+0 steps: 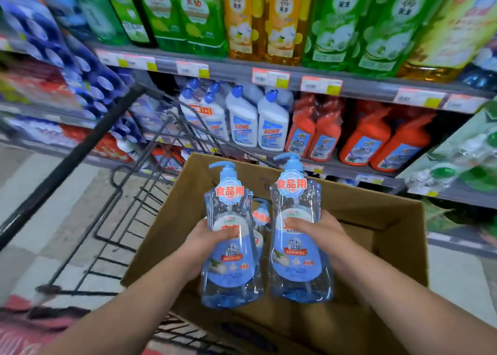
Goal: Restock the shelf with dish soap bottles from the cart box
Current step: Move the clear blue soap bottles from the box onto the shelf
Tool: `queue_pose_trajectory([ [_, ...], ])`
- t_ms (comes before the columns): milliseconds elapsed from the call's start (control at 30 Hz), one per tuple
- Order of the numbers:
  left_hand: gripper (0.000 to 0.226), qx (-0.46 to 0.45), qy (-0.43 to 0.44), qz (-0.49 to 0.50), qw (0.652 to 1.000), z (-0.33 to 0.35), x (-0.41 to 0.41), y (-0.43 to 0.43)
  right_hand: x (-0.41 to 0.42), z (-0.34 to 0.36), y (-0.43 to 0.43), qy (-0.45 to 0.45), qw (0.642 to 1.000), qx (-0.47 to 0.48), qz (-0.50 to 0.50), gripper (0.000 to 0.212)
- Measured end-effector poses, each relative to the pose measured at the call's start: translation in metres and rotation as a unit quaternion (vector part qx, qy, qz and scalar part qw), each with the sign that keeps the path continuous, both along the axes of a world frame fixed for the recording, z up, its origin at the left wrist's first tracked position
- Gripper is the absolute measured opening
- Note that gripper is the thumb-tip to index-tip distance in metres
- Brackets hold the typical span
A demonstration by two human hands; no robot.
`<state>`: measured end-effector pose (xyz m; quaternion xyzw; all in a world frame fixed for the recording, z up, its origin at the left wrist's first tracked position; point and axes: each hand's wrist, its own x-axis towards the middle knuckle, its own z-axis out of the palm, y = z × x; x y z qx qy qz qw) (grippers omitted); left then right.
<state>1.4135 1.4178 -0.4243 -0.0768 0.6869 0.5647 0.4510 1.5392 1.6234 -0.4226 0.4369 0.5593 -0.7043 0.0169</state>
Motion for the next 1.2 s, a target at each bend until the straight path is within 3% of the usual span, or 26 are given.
queue_pose_trajectory([
  [100,0.044,0.0,0.026,0.049,0.998,0.022,-0.002,-0.023,-0.018,0.021,-0.012,0.04,0.998,0.006,0.05,0.035],
  [333,0.036,0.04,0.095,0.147,0.984,0.072,-0.002,-0.08,-0.058,0.068,-0.053,0.116,0.986,0.002,0.122,0.04],
  [467,0.023,0.066,0.136,0.177,0.973,0.105,-0.003,-0.118,-0.077,0.093,-0.083,0.159,0.975,0.009,0.155,0.02],
  [567,0.034,0.083,0.158,0.194,0.965,0.126,-0.006,-0.148,-0.091,0.111,-0.108,0.186,0.966,0.013,0.182,0.014],
  [667,0.055,0.091,0.175,0.216,0.956,0.14,-0.01,-0.183,-0.107,0.129,-0.141,0.195,0.957,0.015,0.213,0.024],
  [800,0.057,0.098,0.197,0.232,0.948,0.151,-0.022,-0.24,-0.13,0.147,-0.199,0.205,0.949,0.022,0.237,0.022],
  [900,0.043,0.109,0.207,0.243,0.942,0.159,-0.035,-0.294,-0.152,0.155,-0.255,0.224,0.942,0.027,0.249,0.013],
  [1033,0.061,0.104,0.213,0.27,0.933,0.17,-0.06,-0.377,-0.186,0.164,-0.342,0.232,0.934,0.032,0.271,0.012],
  [1200,0.037,0.105,0.247,0.304,0.914,0.181,-0.092,-0.47,-0.226,0.17,-0.447,0.252,0.922,0.012,0.294,0.011],
])
